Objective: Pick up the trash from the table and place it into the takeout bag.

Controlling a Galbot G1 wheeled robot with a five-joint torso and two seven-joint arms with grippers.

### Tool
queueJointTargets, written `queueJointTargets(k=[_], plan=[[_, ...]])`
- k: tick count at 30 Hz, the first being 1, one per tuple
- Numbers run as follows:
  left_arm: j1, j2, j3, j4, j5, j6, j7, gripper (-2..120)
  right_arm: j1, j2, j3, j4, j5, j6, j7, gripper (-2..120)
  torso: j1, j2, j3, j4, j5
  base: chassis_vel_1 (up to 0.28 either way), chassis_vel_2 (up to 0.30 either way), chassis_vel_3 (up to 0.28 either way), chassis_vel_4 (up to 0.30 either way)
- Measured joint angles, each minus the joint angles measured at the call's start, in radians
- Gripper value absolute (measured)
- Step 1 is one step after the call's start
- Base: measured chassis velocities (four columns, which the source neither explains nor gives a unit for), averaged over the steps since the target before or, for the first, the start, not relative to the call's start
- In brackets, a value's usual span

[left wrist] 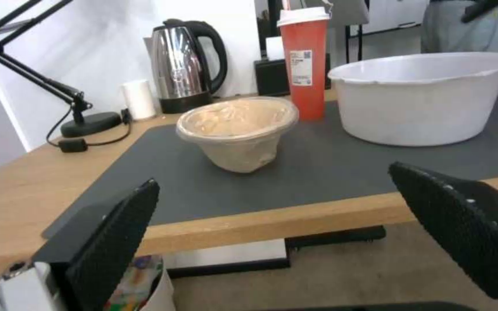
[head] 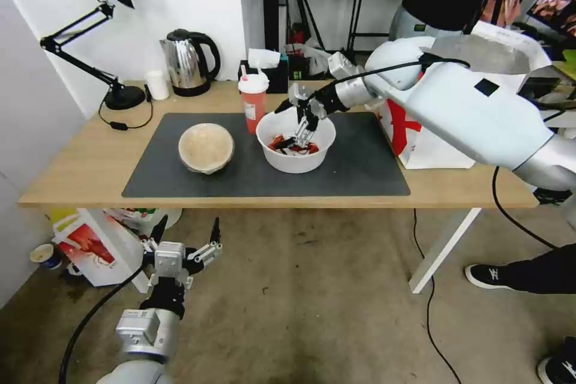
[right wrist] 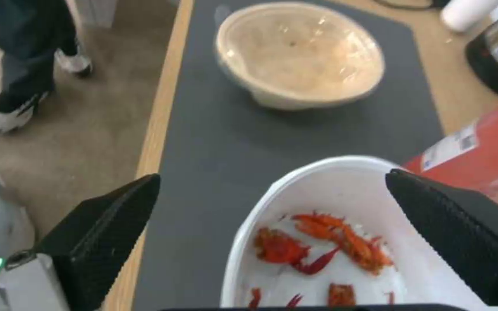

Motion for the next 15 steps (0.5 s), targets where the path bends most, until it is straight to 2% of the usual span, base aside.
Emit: queueJointTargets(k=[7,15], plan=[[0.0,0.0,0.0,0.0,0.0,0.0,0.0,100,0.018,-0.022,-0.058,0.005,0.004,0.009,-0.012,100,0.0,0.0,0.0,-0.0001,0.0,0.0,0.0,0.0,0.0],[0.0,0.0,0.0,0.0,0.0,0.0,0.0,100,0.052,-0.071,-0.12,0.024,0.083,0.001,-0.009,100,0.0,0.0,0.0,-0.0001,0.0001,0.0,0.0,0.0,0.0]])
